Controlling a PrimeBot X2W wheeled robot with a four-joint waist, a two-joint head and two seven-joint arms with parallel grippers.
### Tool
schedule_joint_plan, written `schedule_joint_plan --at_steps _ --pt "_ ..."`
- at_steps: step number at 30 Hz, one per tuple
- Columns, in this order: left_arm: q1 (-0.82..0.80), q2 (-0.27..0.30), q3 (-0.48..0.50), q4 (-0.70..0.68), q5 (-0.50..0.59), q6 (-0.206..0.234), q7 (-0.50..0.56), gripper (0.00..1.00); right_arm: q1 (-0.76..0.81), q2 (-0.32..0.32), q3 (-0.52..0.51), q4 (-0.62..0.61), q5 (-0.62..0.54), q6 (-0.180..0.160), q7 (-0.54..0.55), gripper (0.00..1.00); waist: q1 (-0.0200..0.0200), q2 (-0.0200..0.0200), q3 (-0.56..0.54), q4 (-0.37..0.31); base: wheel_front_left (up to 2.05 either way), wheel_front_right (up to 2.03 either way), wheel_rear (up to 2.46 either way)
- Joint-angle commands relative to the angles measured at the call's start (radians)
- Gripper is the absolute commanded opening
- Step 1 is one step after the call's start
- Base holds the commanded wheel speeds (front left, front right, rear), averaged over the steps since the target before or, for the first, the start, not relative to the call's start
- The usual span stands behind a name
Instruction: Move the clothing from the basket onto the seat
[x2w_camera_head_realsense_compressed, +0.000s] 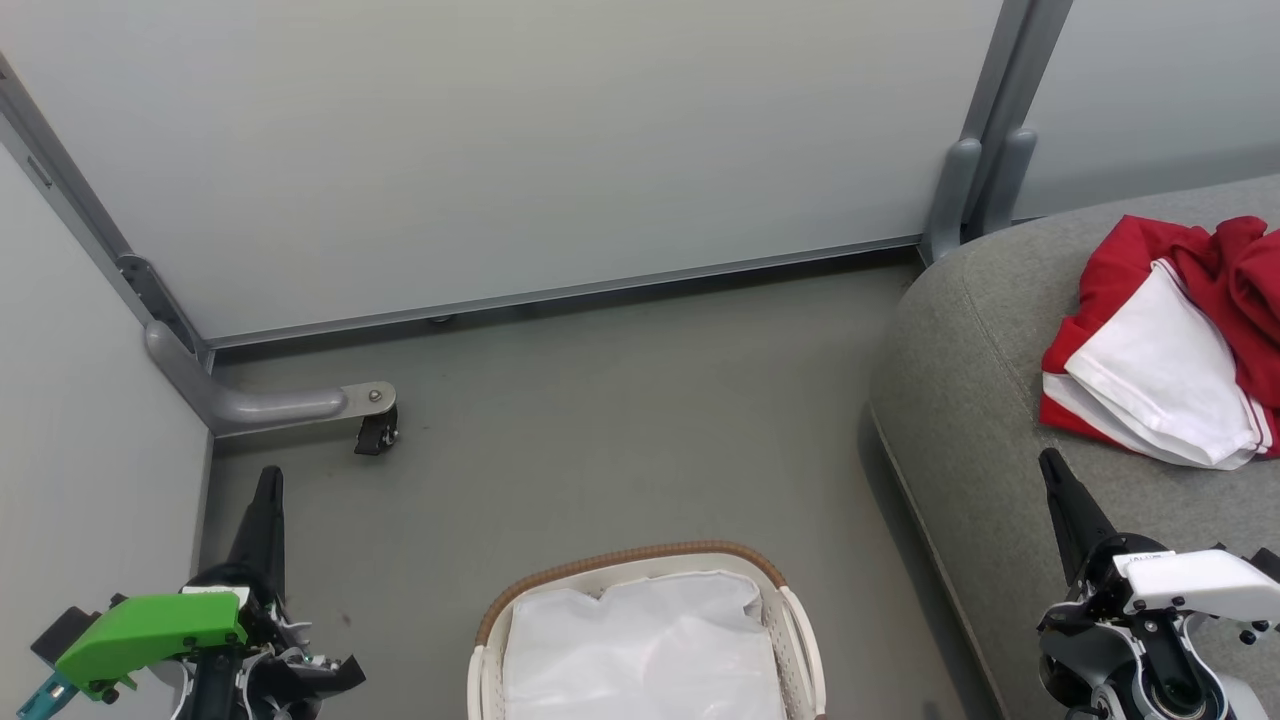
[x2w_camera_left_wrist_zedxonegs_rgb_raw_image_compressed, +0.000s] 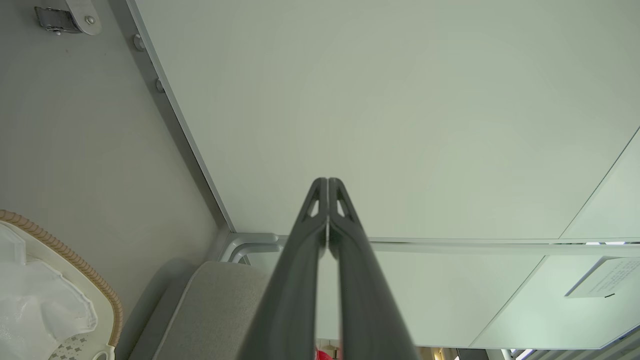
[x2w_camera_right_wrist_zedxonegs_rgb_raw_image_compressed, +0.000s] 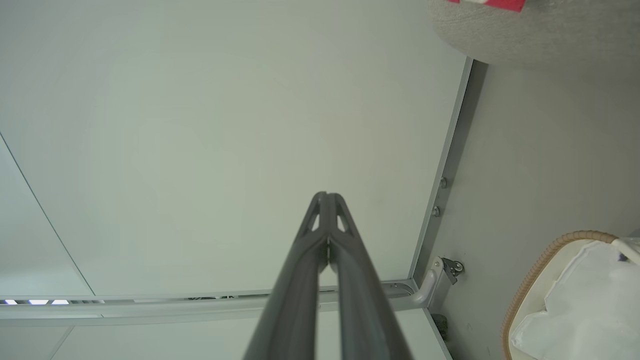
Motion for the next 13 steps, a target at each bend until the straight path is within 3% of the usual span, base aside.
schedule_joint_plan --at_steps 1,13 --pt "-0.011 0.006 0.002 -0.001 -0.003 -0.007 0.004 0.0 -0.008 -0.006 -0.002 -0.004 0.003 0.0 0.003 0.0 0.0 0.0 0.0 0.0 0.0 0.0 0.0" --pt "-0.011 0.006 0.002 -0.001 -0.003 -0.007 0.004 0.0 -0.008 -0.006 -0.002 -0.004 0.003 0.0 0.003 0.0 0.0 0.0 0.0 0.0 0.0 0.0 0.0"
